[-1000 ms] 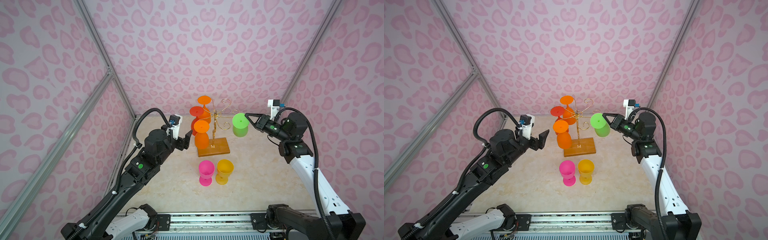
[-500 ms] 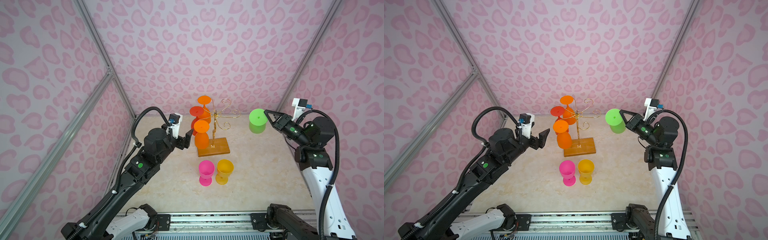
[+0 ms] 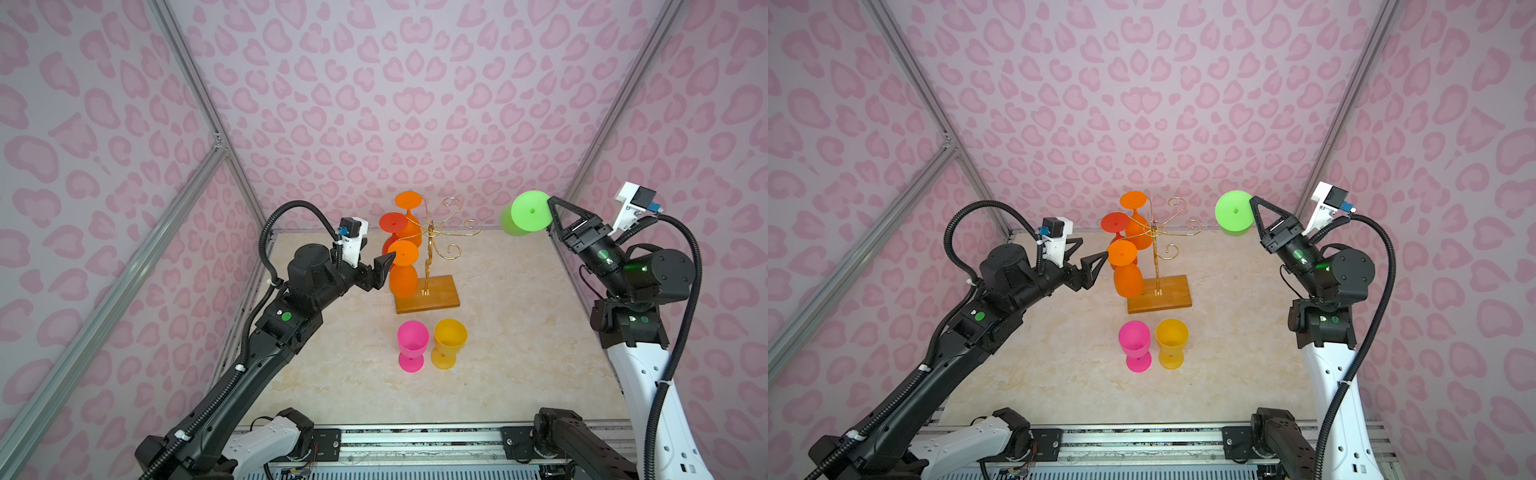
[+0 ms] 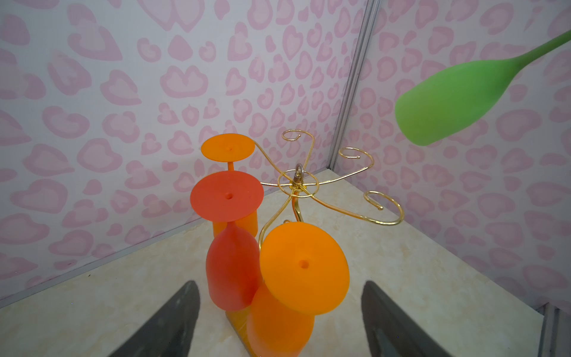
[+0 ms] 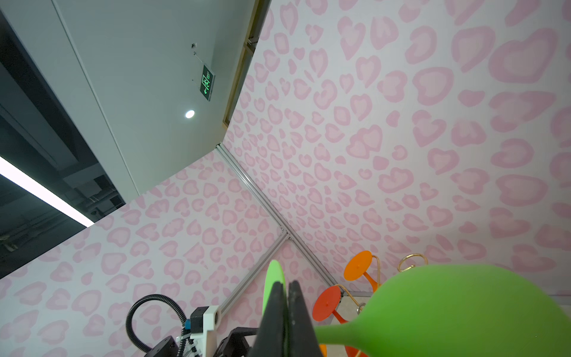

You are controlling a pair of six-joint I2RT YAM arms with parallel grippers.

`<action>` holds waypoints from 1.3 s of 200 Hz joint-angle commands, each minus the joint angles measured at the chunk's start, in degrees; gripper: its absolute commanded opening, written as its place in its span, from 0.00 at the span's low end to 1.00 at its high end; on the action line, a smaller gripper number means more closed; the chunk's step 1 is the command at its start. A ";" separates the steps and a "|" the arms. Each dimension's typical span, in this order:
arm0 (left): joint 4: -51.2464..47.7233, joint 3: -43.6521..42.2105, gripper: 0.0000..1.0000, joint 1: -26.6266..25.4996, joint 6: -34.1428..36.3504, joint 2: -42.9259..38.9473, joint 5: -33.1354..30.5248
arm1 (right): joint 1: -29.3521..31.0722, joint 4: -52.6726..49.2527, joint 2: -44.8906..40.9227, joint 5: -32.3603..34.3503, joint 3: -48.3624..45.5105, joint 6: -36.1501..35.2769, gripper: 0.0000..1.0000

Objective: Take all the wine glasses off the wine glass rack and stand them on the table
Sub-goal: 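Bring the green glass toward the left gripper while the left gripper approaches its bowl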

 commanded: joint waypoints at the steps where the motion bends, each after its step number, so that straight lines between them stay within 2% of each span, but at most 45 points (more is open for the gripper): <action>1: 8.41 0.47 0.83 2.50 -5.95 1.51 12.36 | 3.50 9.89 1.43 1.28 0.06 3.01 0.00; 34: 15.41 0.98 0.82 5.80 -11.13 4.59 22.97 | 10.55 17.53 5.31 2.21 0.54 4.40 0.00; 70: 24.85 0.78 0.81 8.01 -16.10 7.67 33.20 | 15.72 29.49 10.80 2.79 0.27 10.45 0.00; 103: 40.52 -1.01 0.79 10.40 -27.36 11.55 42.26 | 19.37 40.05 16.16 2.52 0.97 16.70 0.00; 125: 47.90 -0.61 0.78 10.73 -33.04 14.91 46.14 | 21.22 44.46 18.83 2.79 1.30 19.69 0.00; 158: 53.73 1.25 0.78 10.91 -38.27 19.41 48.56 | 23.84 47.77 21.52 3.21 0.96 21.20 0.00; 227: 64.86 3.97 0.80 11.07 -46.90 25.78 49.18 | 25.71 55.61 25.96 4.43 -0.90 26.68 0.00; 260: 72.04 4.14 0.75 11.01 -52.78 27.39 49.63 | 25.86 58.81 27.90 5.46 -1.62 28.66 0.00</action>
